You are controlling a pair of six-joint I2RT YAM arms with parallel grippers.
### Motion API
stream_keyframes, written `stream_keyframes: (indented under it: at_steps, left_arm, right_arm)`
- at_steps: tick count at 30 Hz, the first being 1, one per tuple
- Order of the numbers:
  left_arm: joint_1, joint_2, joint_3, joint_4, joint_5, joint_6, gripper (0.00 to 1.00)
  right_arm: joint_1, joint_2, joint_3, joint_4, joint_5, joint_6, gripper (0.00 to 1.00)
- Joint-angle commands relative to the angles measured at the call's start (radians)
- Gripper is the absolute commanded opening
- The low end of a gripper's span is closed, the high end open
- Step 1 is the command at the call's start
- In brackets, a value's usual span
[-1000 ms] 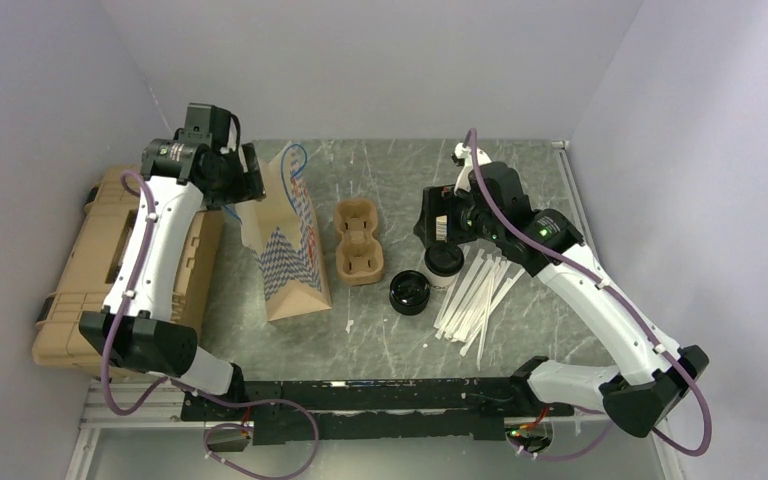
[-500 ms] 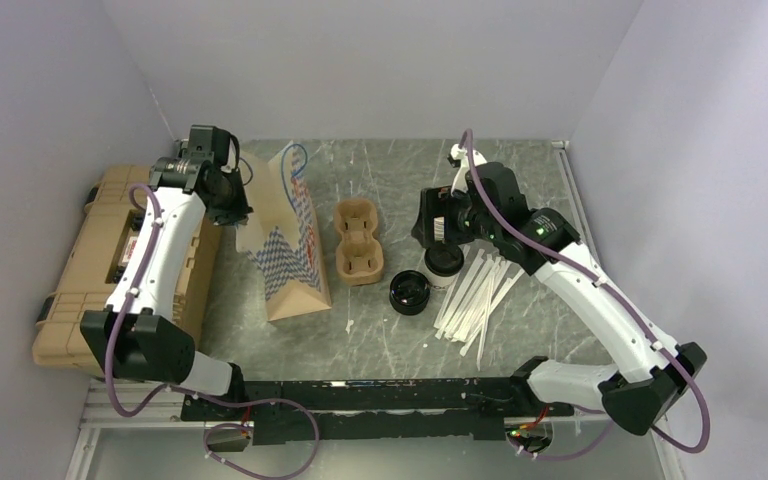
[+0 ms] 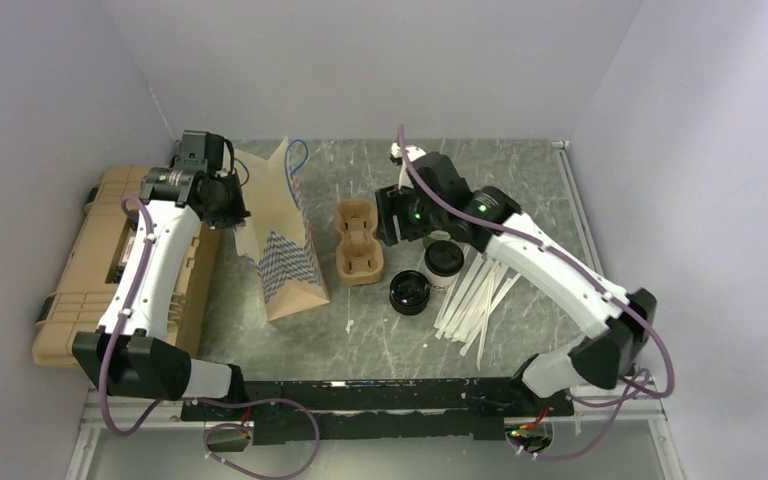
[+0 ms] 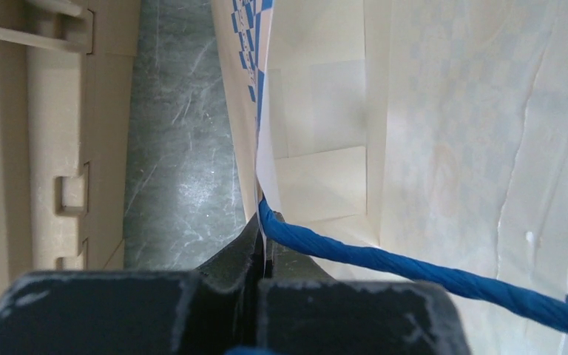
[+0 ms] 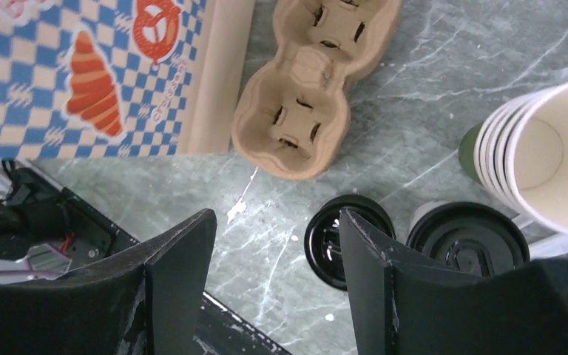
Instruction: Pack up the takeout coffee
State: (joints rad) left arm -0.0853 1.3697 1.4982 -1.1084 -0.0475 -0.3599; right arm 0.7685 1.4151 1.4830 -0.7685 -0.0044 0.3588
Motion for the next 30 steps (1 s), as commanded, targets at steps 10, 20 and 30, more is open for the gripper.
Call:
stream_keyframes:
  at_steps: [10,20,30]
  left_arm:
    - [0.005,-0.09,0.036,-0.029,0.028,0.036,0.0]
    - [0.007,-0.113,0.016,-0.021,0.038,0.051,0.0]
    - [0.01,-0.128,-0.023,-0.01,0.058,0.075,0.0]
  right_arm:
    - [0.017,0.312,0.179,0.014,0.055,0.0,0.55]
    - [0.043,0.37,0.091,0.042,0.088,0.045,0.35]
    - [0.099,0.28,-0.025,0.123,0.016,-0.122,0.44]
